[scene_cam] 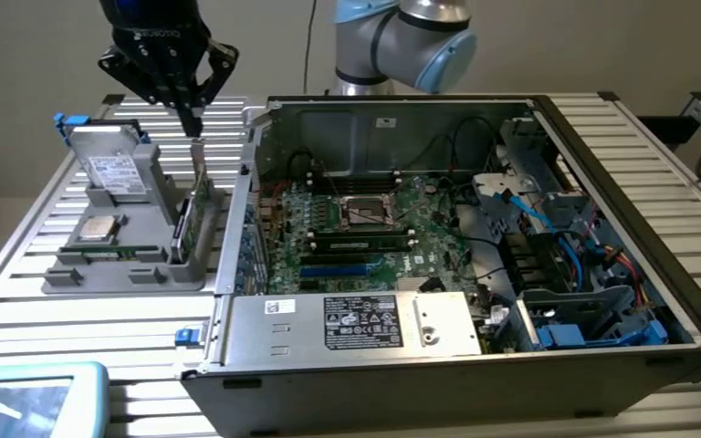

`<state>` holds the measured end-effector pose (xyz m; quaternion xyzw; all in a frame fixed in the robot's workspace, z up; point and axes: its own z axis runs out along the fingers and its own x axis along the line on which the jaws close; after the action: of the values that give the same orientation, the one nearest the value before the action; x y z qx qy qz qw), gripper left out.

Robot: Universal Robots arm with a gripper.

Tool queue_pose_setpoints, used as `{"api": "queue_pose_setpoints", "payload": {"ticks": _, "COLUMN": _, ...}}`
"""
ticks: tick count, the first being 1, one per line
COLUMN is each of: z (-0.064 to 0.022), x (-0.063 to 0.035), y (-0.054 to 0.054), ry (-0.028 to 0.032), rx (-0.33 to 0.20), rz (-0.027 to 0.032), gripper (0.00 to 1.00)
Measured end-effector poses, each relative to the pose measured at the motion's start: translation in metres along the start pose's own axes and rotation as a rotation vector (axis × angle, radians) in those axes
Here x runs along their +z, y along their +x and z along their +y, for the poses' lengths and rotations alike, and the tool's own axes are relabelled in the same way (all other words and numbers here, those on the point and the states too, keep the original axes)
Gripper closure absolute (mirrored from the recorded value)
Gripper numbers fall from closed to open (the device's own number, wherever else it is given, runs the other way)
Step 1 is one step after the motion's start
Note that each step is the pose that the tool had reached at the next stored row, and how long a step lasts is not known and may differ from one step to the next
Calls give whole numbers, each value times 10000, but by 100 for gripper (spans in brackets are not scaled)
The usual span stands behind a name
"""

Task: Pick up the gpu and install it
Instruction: 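Reach for the gpu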

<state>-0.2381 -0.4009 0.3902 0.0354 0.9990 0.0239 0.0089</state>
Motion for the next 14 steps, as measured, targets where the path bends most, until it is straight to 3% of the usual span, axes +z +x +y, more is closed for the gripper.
{"api": "queue_pose_setpoints", "payload": {"ticks": 4, "z": -10, "x": 3, "y": 167, "ry": -1, "rx": 1, "rz": 2, "gripper": 89}}
{"api": "queue_pose_setpoints", "payload": {"ticks": 9, "z": 61, "x": 17, "y": 258, "ry": -1, "rx": 2, "rz": 7, "gripper": 89}}
{"api": "queue_pose_setpoints", "payload": {"ticks": 14, "z": 64, "x": 23, "y": 396, "ry": -1, "rx": 2, "rz": 8, "gripper": 89}}
